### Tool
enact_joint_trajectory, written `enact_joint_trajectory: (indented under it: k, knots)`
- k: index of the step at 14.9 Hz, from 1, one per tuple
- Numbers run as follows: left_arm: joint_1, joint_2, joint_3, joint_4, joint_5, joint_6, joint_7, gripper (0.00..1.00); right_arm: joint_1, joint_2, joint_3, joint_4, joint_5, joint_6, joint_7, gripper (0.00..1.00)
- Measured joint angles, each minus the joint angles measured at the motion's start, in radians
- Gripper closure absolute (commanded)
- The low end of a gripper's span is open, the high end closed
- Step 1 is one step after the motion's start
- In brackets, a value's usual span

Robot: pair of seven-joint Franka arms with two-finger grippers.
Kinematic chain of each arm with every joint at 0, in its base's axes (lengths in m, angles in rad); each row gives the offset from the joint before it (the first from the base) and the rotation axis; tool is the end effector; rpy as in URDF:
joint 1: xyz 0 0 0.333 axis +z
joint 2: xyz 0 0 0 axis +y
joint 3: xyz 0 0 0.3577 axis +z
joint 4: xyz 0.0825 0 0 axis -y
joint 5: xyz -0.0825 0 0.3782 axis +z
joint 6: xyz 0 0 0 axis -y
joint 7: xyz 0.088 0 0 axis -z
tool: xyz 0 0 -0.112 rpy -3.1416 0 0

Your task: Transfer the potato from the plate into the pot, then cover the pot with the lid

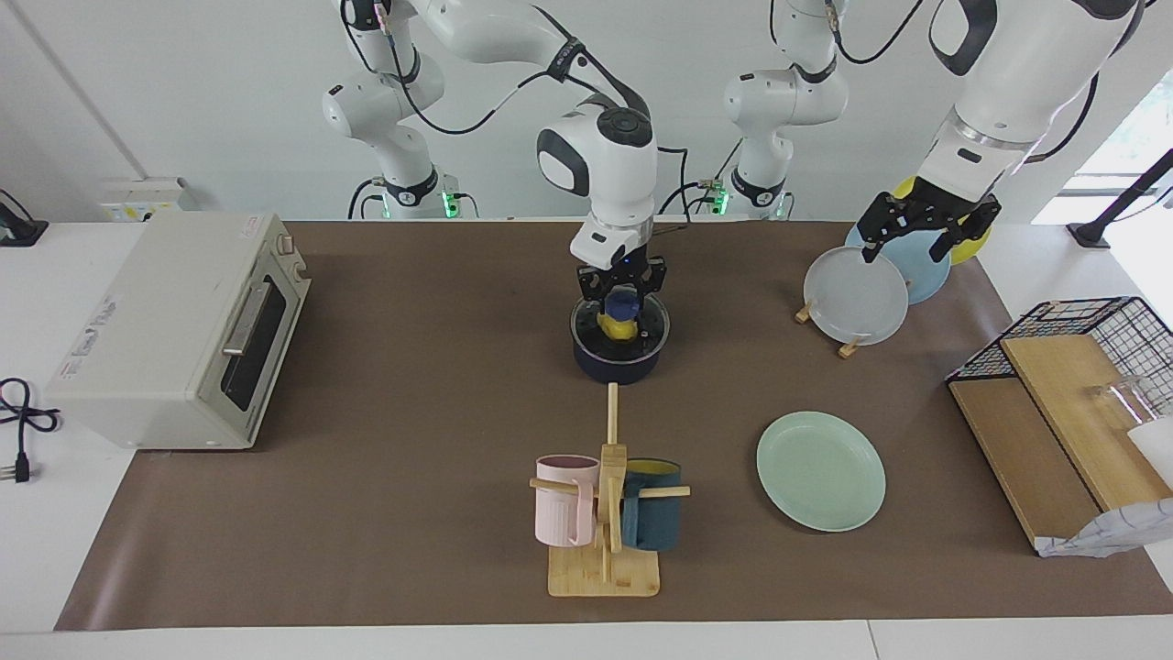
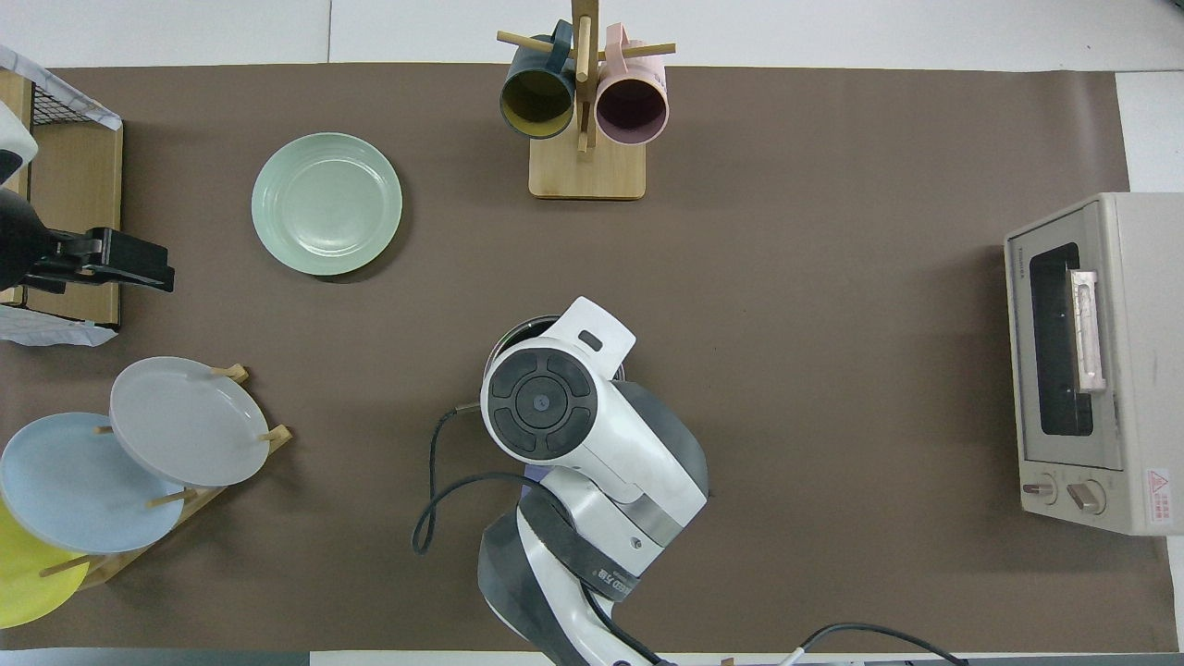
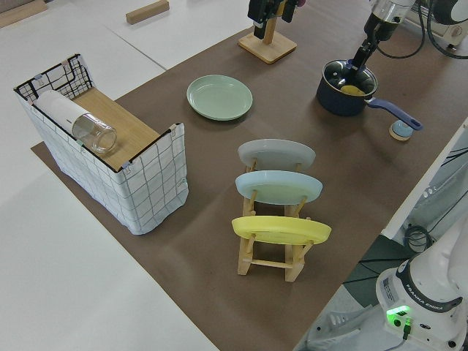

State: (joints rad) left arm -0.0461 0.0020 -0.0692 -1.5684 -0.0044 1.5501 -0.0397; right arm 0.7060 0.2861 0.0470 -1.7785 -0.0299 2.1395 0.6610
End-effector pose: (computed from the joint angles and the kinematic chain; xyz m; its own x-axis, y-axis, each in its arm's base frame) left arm 0.5434 -0.0634 0.6594 0.9969 -0.0756 -0.0205 -0.0755 -0.9971 0.0037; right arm 0.4758 0.4404 0.4413 0.9924 0.1031 0.0673 0.1057 -0.9938 -0.0358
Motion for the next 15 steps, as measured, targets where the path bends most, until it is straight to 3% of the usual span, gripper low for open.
enact_joint_trajectory:
  k: [7,8,10,11,15]
  knots:
    - [0.0,0.0,0.001,0.0,0.0,-0.032,0.0,0.0,0.004,0.0,0.001,-0.001,-0.02,0.003,0.0,1.0]
    - [0.0,0.0,0.001,0.0,0.0,-0.032,0.0,0.0,0.004,0.0,0.001,-0.001,-0.02,0.003,0.0,0.81]
    - [0.001,-0.001,0.003,0.0,0.0,-0.032,0.0,0.0,0.004,0.0,0.001,-0.001,-0.02,0.004,0.0,0.34]
    - [0.001,-0.002,0.005,0.0,0.0,-0.032,0.0,0.0,0.004,0.0,0.001,-0.002,-0.02,0.005,0.0,0.0]
    - [0.001,-0.003,0.005,0.0,0.0,-0.032,0.0,0.0,-0.001,0.006,-0.002,-0.011,-0.025,0.043,0.0,0.0]
